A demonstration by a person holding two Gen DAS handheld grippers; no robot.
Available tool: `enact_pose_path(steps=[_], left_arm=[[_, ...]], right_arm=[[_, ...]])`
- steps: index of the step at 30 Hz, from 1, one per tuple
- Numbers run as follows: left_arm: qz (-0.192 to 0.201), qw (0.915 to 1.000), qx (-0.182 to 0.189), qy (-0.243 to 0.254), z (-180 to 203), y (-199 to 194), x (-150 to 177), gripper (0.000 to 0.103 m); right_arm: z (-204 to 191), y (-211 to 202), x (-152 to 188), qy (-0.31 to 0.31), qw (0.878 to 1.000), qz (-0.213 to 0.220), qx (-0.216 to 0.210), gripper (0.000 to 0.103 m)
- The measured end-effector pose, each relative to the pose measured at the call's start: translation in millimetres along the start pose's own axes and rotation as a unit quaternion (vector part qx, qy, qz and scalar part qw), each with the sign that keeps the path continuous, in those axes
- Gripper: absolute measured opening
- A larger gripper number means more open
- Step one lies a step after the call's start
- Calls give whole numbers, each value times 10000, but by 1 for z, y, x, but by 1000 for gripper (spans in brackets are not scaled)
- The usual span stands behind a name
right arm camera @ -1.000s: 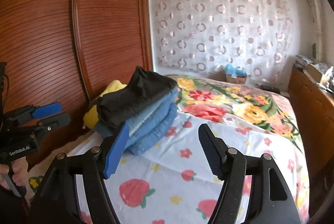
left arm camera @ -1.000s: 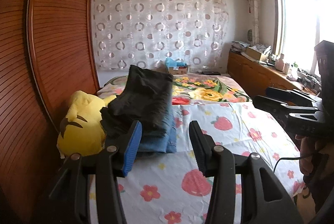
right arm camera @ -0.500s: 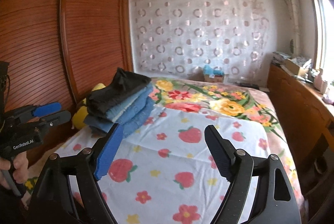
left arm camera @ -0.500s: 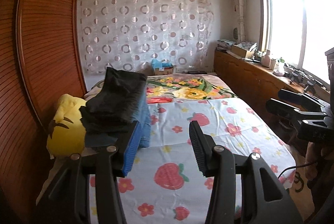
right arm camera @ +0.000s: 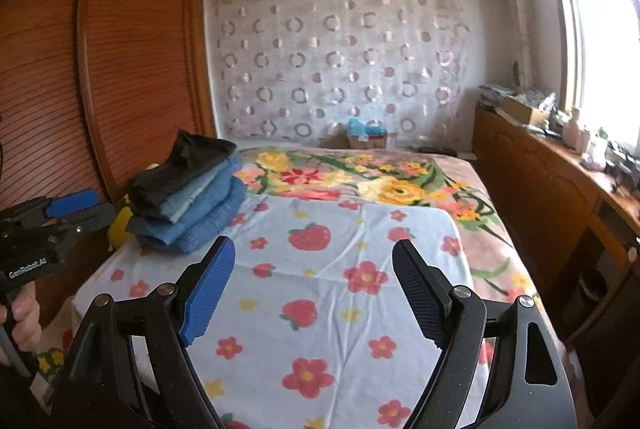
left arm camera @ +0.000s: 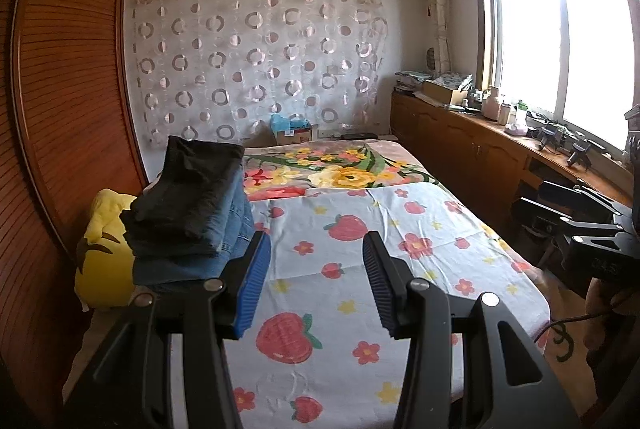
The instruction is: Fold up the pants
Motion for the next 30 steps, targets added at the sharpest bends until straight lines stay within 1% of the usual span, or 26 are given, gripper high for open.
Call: enact_pose_path(steps=[7,17,22,30], left_arm=[[51,10000,24,-18,2,-3,-3,47],[270,9996,-5,-29,0,-17,-23,47],[307,9995,-15,-51,-2,-21,-24,47],[307,9995,-33,-56,-4,-21,-23,48]], right_arm=[[11,-6,-2,63,9999,57,118,84],[14,-28,-16,85,9991,311,267,84],[12,-36,-22,18,9986,413,317,84],[12,-35,-23,16,9986,419,323,84]])
Point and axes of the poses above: each gripper's, at about its wrist camera, not at the fingertips, and y roughly the way its jaws point, z to its right, x to its underside, the point moved 7 cm from there along y, roughly the way its jaws point, and after that the axes turned 1 degree about -z, right-handed, at the moved point
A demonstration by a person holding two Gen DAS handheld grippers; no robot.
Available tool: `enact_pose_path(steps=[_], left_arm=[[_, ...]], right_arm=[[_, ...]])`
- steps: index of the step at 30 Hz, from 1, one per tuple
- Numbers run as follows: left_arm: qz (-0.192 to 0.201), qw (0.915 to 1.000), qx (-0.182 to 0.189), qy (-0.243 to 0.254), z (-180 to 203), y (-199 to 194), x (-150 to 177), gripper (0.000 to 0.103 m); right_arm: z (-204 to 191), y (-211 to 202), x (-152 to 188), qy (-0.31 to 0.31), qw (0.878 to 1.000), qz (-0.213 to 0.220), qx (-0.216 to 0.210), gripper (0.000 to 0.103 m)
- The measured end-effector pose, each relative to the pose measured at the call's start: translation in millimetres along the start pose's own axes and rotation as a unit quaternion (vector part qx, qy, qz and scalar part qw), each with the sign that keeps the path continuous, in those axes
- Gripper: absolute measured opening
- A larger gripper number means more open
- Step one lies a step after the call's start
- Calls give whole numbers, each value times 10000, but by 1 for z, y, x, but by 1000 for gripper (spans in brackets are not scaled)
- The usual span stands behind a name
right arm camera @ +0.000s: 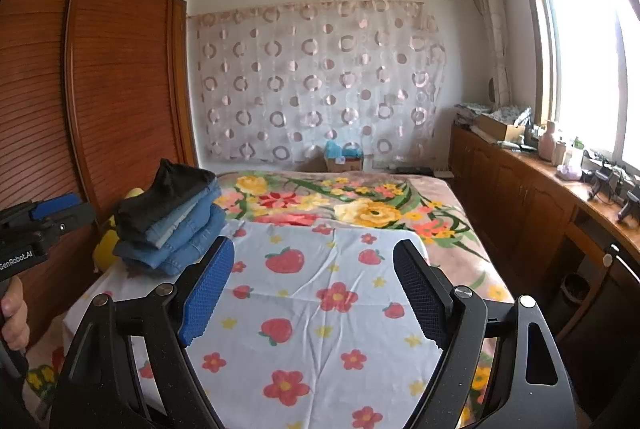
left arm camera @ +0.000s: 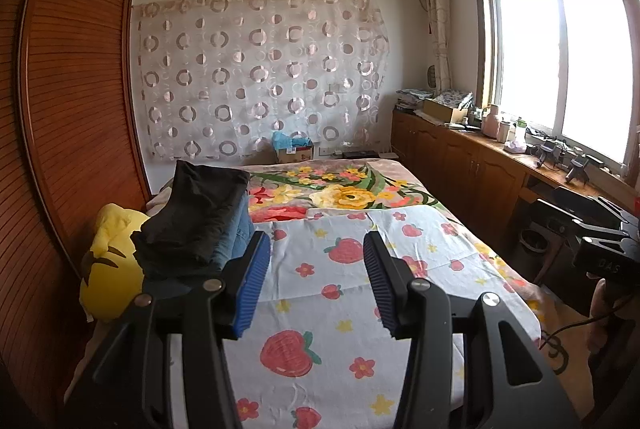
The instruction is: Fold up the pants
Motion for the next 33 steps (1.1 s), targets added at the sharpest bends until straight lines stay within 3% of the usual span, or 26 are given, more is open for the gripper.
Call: enact_pose_path(steps=[33], left_arm=[[-24,10000,-6,-19,-3,0,2,48]], right_arm=[[-1,0,0,-2,10000,-2,-2,84]])
Point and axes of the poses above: each gripper's, at about its wrist camera, not at the fingertips, and y roughly the way its jaws point, z to its right, x to its underside, the point moved 7 cm from there along y, roughly the way its jaws point, and after that the axes turned 1 degree about -z, right-handed, at the moved point
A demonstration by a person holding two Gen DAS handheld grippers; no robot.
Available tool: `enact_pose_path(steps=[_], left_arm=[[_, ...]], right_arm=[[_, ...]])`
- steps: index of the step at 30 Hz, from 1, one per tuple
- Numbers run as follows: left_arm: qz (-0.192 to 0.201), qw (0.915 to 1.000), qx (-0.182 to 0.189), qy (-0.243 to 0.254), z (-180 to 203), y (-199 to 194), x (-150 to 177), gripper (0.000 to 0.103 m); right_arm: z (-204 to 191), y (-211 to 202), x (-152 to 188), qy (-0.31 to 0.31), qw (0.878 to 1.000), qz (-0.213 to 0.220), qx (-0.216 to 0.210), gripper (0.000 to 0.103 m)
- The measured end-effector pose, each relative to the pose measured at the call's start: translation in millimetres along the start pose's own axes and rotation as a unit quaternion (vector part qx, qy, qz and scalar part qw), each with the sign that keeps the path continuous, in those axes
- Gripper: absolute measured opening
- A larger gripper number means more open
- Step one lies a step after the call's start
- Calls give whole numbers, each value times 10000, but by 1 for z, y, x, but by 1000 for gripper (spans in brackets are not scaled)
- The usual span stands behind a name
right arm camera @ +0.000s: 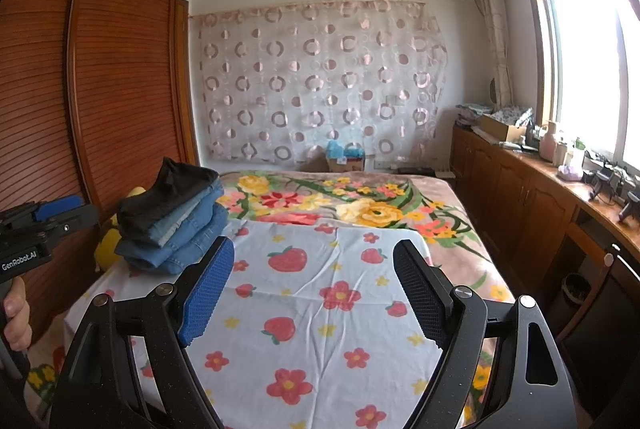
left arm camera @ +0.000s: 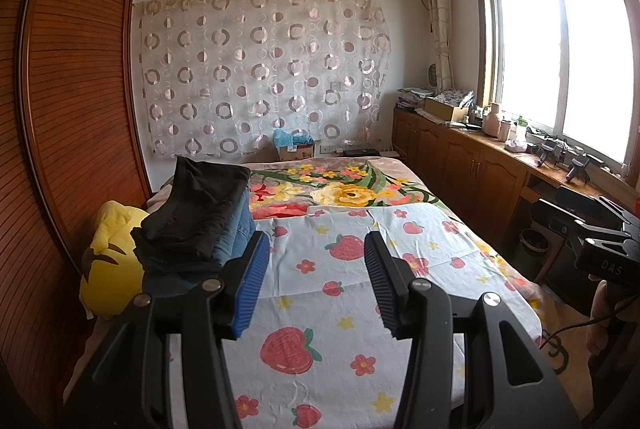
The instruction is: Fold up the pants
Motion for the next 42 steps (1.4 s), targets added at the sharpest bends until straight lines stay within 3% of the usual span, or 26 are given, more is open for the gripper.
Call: enact_pose_path(steps=[42], left_arm=[[-21,10000,1,-6,-1,1,2,50]], right_arm=[[-1,-1,0,-7,10000,6,26,84]])
Point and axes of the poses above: each gripper's, at about its wrist camera, not at the fingertips, and y roughly the way its jaws point, z to its right, x to its underside, the point moved 7 cm from there along y, roughly the way its jaws point, and after that the axes turned 1 degree about -z, right-handed, at the moved point
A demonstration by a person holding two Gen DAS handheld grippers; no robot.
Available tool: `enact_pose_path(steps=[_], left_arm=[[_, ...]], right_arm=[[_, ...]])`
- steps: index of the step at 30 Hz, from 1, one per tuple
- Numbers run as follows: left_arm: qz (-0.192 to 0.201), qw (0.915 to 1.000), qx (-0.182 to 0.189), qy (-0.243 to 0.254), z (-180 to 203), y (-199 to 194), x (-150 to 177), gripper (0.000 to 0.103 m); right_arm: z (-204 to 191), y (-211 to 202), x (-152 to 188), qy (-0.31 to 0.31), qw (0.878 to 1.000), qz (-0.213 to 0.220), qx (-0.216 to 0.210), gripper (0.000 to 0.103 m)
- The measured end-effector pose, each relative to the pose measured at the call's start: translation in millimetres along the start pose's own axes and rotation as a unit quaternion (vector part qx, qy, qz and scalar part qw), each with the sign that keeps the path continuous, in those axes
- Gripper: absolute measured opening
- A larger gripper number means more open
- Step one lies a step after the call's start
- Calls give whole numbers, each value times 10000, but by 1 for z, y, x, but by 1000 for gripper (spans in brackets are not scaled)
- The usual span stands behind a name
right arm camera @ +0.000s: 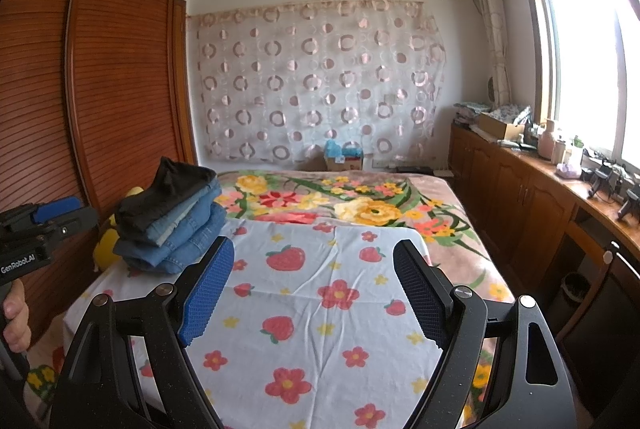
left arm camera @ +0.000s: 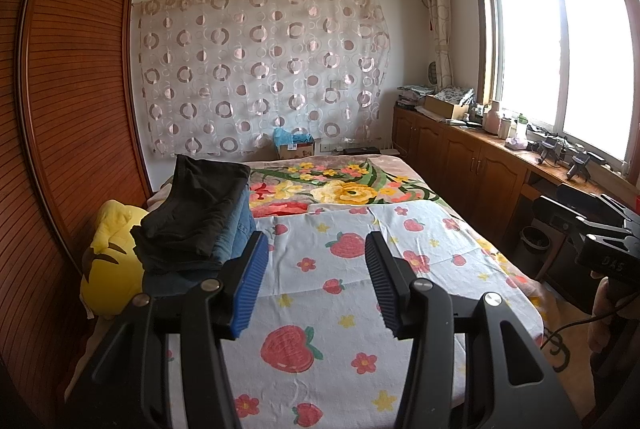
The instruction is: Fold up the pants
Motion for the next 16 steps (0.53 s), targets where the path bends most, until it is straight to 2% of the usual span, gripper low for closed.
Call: enact_pose_path(steps=[16], left_arm=[[-5,10000,0,0,0,0,1,50]], right_arm=[[0,0,0,5,10000,-1,-7,84]])
Point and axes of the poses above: each gripper's, at about its wrist camera, not at the fingertips, and y roughly the way its jaws point, z to its right, x to its underside, the point moved 7 cm from there along y, roughly the way its jaws point, and after that the axes turned 1 degree about -z, right-handed, at the moved point
